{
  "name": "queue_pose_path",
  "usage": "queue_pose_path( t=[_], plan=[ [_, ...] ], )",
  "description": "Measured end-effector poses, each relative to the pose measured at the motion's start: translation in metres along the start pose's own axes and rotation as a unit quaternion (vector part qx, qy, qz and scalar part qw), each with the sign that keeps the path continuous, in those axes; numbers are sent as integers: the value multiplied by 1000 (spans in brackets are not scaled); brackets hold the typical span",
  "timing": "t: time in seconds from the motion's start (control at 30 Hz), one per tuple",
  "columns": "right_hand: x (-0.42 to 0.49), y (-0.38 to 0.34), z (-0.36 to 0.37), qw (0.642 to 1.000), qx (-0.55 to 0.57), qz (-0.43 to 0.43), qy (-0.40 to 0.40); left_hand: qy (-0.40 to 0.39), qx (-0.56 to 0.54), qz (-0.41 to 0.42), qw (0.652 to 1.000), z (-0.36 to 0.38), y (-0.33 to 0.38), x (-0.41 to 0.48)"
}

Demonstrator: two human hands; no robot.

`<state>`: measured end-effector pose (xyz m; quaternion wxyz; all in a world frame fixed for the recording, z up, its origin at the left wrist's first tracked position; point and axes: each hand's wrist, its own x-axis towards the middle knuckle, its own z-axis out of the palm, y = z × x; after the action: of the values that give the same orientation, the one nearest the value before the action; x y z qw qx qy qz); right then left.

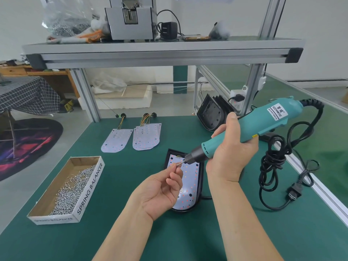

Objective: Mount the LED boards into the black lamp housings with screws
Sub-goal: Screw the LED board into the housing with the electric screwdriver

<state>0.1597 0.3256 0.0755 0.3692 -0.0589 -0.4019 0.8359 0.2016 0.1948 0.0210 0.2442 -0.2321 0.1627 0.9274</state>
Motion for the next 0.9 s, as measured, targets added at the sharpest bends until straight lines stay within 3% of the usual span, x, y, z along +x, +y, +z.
queue_pose_path(
  t=[0.57,0.9],
  plan=[
    [-5,-2,5,999,-9,-49,-20,31,-110,86,990,18,-25,-3],
    [2,1,2,1000,-5,-19,-12,42,-46,142,988,15,-29,-1]
  ],
)
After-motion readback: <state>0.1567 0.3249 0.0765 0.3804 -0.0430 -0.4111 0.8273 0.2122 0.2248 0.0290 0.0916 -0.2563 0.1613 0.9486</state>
